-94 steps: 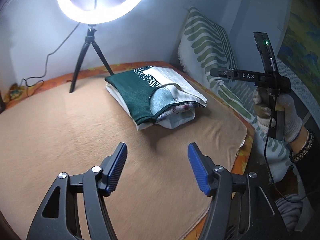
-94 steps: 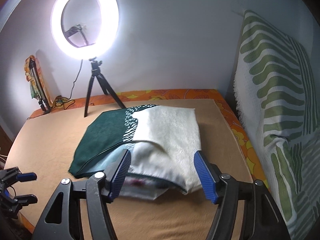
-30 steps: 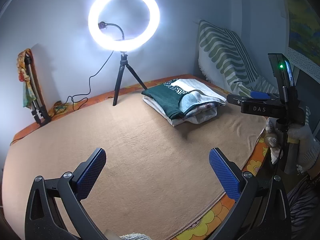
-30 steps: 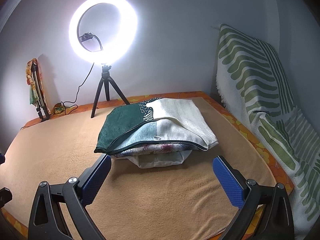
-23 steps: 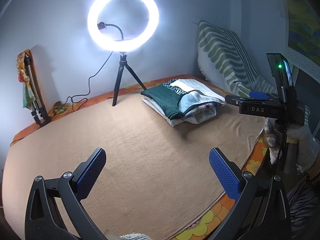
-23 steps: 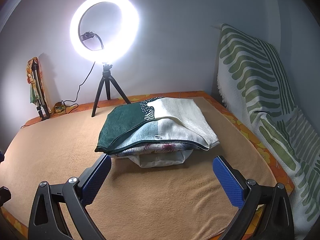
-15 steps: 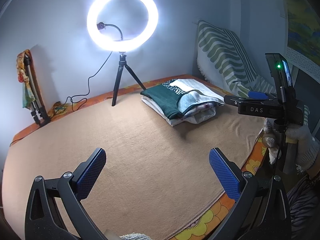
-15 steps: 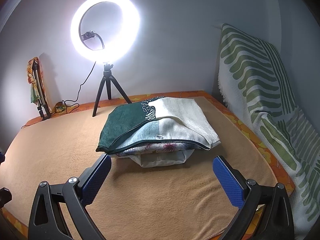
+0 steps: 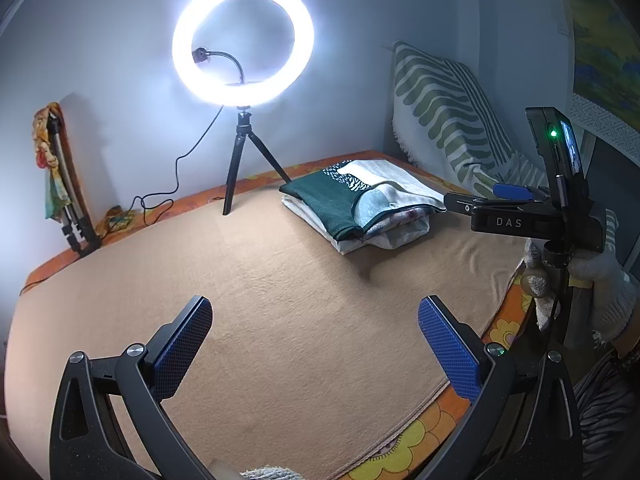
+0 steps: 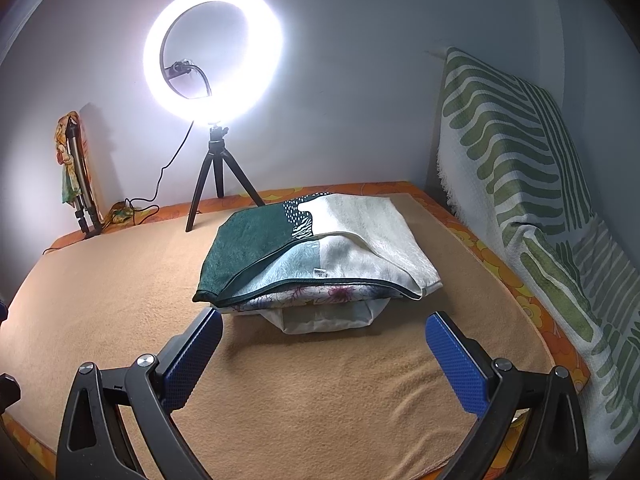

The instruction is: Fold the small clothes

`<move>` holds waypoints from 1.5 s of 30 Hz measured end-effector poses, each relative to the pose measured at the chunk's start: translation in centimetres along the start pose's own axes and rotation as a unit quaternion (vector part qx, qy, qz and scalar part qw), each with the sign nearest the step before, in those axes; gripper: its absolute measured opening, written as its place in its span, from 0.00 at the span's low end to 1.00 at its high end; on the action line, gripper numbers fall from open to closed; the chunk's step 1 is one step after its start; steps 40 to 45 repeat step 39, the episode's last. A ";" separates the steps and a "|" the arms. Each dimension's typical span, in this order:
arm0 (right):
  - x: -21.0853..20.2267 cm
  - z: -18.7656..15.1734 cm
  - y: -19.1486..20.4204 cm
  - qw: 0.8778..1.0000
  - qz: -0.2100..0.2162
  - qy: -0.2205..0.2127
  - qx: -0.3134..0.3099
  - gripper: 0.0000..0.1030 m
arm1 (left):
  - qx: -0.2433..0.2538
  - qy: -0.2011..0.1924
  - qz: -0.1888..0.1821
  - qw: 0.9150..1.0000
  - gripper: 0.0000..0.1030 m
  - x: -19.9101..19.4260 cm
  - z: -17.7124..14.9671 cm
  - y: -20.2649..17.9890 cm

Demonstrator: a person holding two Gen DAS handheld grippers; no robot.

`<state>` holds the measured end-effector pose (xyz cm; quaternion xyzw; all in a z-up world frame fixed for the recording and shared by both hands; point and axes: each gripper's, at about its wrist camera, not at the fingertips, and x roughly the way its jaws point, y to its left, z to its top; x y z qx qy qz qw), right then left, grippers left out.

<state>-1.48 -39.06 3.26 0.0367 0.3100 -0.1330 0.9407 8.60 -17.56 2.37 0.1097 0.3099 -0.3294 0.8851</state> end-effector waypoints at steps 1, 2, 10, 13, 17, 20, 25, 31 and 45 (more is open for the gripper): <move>0.0 0.0 0.0 1.000 0.000 0.000 0.000 1.00 | 0.000 0.000 0.000 1.000 1.00 0.0 0.0 0.0; 0.0 0.0 0.0 1.000 0.001 0.000 0.001 1.00 | 0.000 0.000 0.000 1.000 1.00 0.0 0.0 0.0; 0.1 0.0 0.0 1.000 0.002 0.001 0.000 1.00 | 0.000 -0.003 0.000 1.000 1.00 -0.1 0.0 0.0; 0.0 0.0 0.0 1.000 0.002 0.001 0.000 1.00 | -0.001 -0.003 0.000 1.000 1.00 -0.1 0.1 0.0; 0.0 0.0 0.0 1.000 0.002 0.002 0.001 1.00 | 0.000 -0.003 -0.001 1.000 1.00 -0.2 0.0 0.0; 0.0 0.0 0.0 1.000 0.002 0.001 0.000 1.00 | 0.000 -0.003 -0.001 1.000 1.00 -0.1 0.0 0.0; 0.1 -0.1 0.1 1.000 0.002 0.002 0.001 1.00 | 0.000 -0.003 0.000 1.000 1.00 -0.2 0.0 -0.1; 0.1 -0.2 0.2 1.000 0.002 0.003 0.000 1.00 | 0.001 -0.007 0.000 1.000 1.00 -0.3 0.1 0.2; 0.1 -0.2 0.3 1.000 0.003 0.003 0.002 1.00 | 0.003 -0.014 0.002 1.000 1.00 -0.7 0.1 0.3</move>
